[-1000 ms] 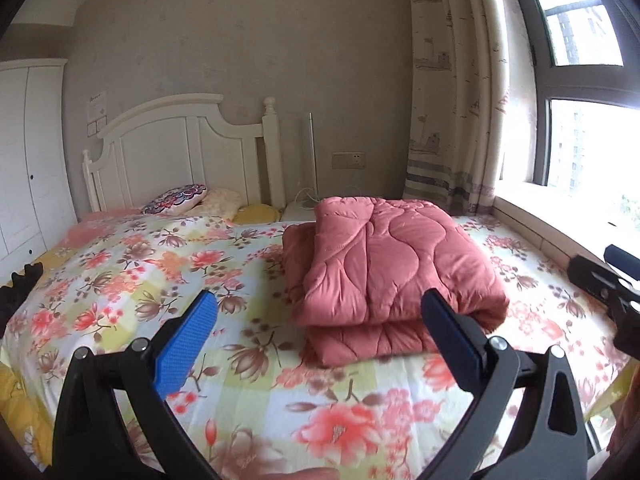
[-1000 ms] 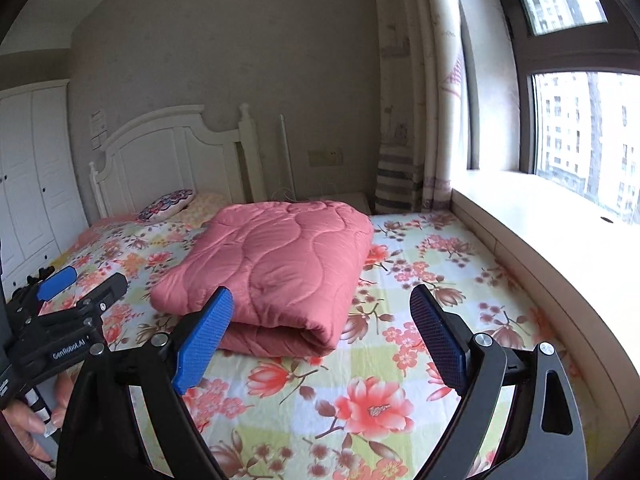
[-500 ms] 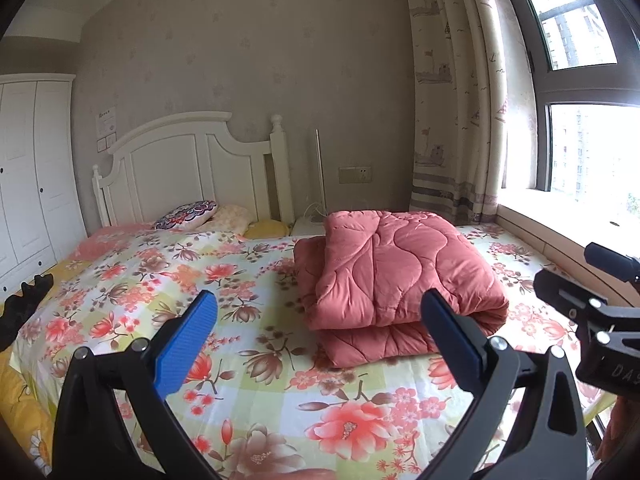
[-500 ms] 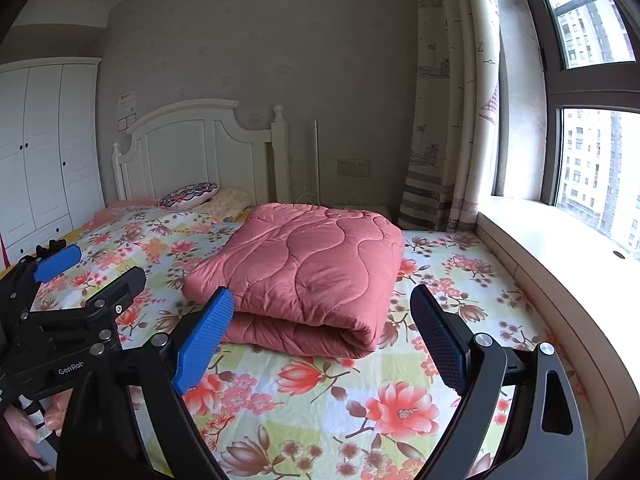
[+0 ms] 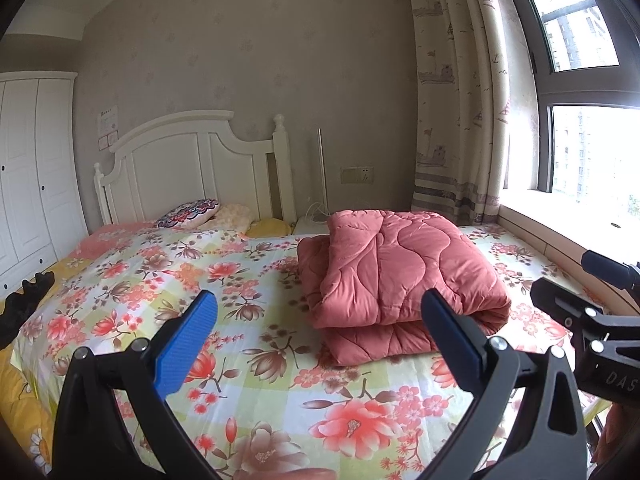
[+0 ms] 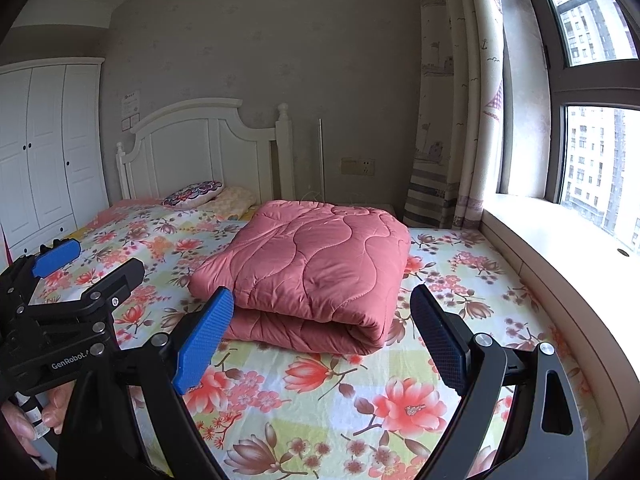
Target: Fold large clothes
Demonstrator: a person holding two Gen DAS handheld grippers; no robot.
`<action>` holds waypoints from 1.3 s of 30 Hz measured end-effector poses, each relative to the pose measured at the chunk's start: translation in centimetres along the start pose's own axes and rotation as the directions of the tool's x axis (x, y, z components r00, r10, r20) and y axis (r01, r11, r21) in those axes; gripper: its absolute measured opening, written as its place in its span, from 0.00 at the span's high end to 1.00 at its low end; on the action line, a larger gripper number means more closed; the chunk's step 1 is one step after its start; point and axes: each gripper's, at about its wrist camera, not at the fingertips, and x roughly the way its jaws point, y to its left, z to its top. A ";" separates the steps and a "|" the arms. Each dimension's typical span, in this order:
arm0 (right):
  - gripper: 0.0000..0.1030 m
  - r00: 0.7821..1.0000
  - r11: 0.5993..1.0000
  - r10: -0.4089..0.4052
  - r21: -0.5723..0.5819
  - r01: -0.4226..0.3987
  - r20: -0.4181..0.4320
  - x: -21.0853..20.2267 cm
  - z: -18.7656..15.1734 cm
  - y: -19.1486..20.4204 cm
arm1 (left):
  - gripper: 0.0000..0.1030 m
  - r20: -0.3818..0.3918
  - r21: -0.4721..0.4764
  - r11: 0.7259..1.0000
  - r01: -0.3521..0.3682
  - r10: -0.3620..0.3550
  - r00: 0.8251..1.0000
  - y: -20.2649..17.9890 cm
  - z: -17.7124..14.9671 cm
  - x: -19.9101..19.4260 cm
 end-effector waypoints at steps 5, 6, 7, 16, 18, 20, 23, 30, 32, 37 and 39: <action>0.16 1.000 1.000 0.004 -0.004 -0.004 -0.007 0.3 -0.1 0.2 | 0.02 -0.002 -0.004 1.000 -0.003 0.003 1.000 0.2 -0.1 0.0; 0.16 1.000 1.000 0.006 -0.006 -0.006 -0.009 0.3 -0.2 0.3 | 0.02 -0.003 -0.005 1.000 -0.003 0.003 1.000 0.3 -0.1 -0.1; 0.16 1.000 1.000 0.007 -0.006 -0.007 -0.009 0.3 -0.2 0.3 | 0.02 -0.003 -0.004 1.000 -0.003 0.003 1.000 0.3 -0.1 -0.1; 0.16 1.000 1.000 0.012 -0.006 -0.012 -0.017 0.4 -0.4 0.4 | 0.02 -0.010 -0.008 1.000 -0.007 0.006 1.000 0.6 -0.3 -0.1; 0.16 1.000 1.000 0.013 -0.005 -0.013 -0.019 0.4 -0.5 0.4 | 0.02 -0.011 -0.009 1.000 -0.007 0.007 1.000 0.5 -0.3 0.0; 0.15 1.000 1.000 0.013 -0.005 -0.013 -0.022 0.4 -0.6 0.4 | 0.02 -0.012 -0.010 1.000 -0.009 0.009 1.000 0.6 -0.3 0.0; 0.16 1.000 1.000 0.014 -0.005 -0.014 -0.024 0.5 -0.7 0.5 | 0.02 -0.013 -0.010 1.000 -0.007 0.006 1.000 0.6 -0.3 0.0; 0.16 1.000 1.000 0.014 -0.005 -0.014 -0.024 0.5 -0.7 0.4 | 0.02 -0.010 -0.008 1.000 -0.008 0.008 1.000 0.6 -0.3 -0.1; 0.16 1.000 1.000 0.015 -0.004 -0.015 -0.024 0.5 -0.7 0.4 | 0.02 -0.009 -0.008 1.000 -0.009 0.009 1.000 0.6 -0.3 -0.1; 0.16 1.000 1.000 0.015 -0.004 -0.016 -0.025 0.5 -0.7 0.5 | 0.02 -0.001 -0.006 1.000 -0.011 0.011 1.000 0.5 -0.3 -0.3; 0.16 1.000 1.000 0.015 -0.004 -0.015 -0.025 0.5 -0.7 0.6 | 0.02 0.004 -0.006 1.000 -0.005 0.005 1.000 0.5 -0.3 -0.4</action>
